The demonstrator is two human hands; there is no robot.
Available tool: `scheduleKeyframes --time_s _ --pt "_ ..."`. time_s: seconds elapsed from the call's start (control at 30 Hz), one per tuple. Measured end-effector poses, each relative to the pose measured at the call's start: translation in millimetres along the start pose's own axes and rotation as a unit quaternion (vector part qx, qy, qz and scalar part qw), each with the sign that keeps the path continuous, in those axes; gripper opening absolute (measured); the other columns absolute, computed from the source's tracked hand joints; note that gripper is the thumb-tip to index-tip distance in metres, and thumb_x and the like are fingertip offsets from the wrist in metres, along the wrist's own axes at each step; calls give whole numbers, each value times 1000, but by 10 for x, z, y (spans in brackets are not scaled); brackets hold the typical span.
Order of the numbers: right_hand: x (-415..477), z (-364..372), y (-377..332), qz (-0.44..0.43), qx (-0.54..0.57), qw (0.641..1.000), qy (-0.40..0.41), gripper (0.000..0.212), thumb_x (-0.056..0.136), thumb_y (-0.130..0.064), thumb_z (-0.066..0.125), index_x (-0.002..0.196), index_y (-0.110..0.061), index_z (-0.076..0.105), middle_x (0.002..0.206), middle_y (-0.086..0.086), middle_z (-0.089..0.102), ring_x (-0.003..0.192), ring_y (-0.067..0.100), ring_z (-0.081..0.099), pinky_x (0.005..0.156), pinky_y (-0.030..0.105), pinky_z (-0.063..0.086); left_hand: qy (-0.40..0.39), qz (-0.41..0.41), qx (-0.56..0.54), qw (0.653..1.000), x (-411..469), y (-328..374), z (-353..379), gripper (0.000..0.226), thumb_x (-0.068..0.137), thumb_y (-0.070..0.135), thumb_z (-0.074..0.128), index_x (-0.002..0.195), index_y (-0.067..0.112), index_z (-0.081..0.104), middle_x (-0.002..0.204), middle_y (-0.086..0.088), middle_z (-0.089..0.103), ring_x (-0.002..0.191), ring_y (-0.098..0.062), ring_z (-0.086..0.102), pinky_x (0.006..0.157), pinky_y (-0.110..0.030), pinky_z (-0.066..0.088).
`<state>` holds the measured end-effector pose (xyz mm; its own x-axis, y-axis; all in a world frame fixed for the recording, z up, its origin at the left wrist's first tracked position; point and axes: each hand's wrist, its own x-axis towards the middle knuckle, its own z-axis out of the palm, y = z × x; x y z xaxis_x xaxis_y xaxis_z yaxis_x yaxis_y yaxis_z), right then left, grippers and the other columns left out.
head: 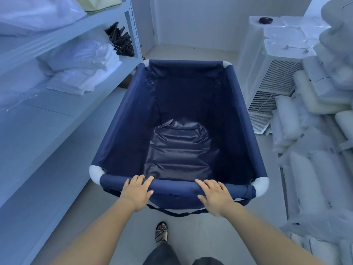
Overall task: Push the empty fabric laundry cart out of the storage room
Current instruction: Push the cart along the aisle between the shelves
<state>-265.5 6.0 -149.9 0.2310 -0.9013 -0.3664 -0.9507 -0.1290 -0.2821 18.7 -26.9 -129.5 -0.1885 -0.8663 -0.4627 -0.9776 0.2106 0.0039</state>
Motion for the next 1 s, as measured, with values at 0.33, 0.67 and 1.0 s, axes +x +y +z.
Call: scheduleKeyframes --time_s 0.33,0.67,1.0 --pt "-738 292 3 -15 -20 1000 0 50 97 -47 29 142 -27 24 136 -3 41 122 22 38 108 33 22 -4 -37 -20 999 -854 268 484 51 100 38 27 148 28 11 151 -4 24 142 -24 16 118 -47 11" --pt "-1440 590 -52 -28 -42 999 14 49 96 -47 29 140 -27 26 133 -3 42 119 22 39 106 33 23 6 -39 -11 999 -1560 443 911 49 100 39 27 147 32 13 145 -1 32 135 -23 27 117 -46 13" --pt "-2208 975 -133 -19 -94 995 25 52 96 -49 27 142 -24 24 134 2 41 122 25 38 107 36 21 51 -40 -44 997 -2372 626 1417 46 100 41 26 145 41 16 141 -1 37 131 -25 30 113 -43 16"
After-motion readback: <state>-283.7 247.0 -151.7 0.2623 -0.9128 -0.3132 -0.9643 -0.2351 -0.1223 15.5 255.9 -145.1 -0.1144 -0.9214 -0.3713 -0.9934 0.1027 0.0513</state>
